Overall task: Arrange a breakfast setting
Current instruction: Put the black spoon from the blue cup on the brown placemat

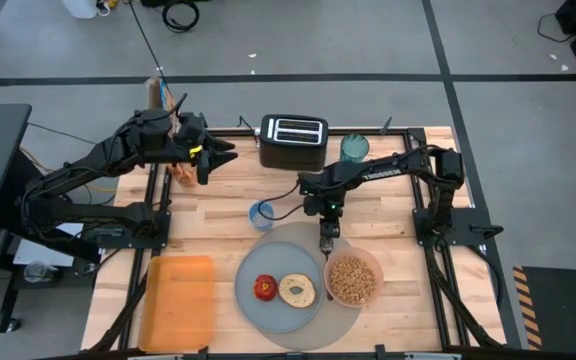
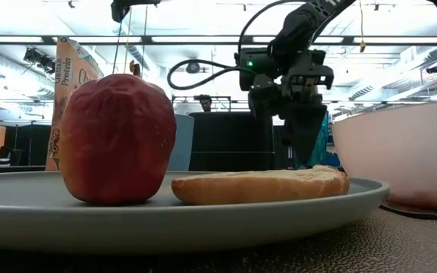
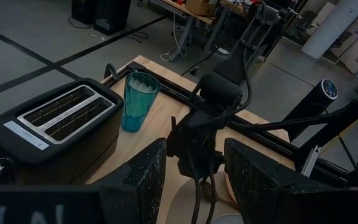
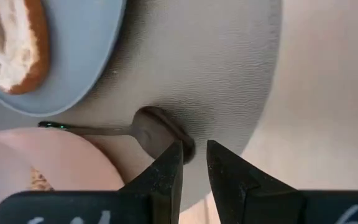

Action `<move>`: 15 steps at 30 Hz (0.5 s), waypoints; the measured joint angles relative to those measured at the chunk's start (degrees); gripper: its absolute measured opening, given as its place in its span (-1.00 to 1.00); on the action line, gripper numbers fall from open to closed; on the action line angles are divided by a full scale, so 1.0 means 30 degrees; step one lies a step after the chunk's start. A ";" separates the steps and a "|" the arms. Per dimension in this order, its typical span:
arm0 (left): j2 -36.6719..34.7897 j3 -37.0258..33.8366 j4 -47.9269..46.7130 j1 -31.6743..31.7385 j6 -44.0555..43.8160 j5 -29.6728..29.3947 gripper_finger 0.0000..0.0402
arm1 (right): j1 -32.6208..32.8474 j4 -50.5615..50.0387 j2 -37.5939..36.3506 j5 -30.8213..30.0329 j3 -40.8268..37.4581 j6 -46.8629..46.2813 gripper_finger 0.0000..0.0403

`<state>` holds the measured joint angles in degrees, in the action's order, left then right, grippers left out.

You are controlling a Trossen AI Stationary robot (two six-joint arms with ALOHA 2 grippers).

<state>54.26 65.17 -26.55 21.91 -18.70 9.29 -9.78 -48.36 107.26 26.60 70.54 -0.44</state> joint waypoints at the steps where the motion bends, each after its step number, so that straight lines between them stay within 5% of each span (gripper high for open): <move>1: 0.0000 0.0000 -0.0005 0.0000 0.0000 -0.0005 -0.15 | 0.0065 0.0026 0.0000 0.0183 -0.0118 -0.0002 -0.61; 15: 0.0000 0.0000 -0.0028 0.0000 0.0357 -0.0005 -0.15 | 0.1082 0.0785 0.0007 0.1936 -0.0451 -0.0514 -0.69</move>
<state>54.26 65.17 -26.63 21.91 -17.63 9.28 -6.53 -46.00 107.28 32.41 69.19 -1.98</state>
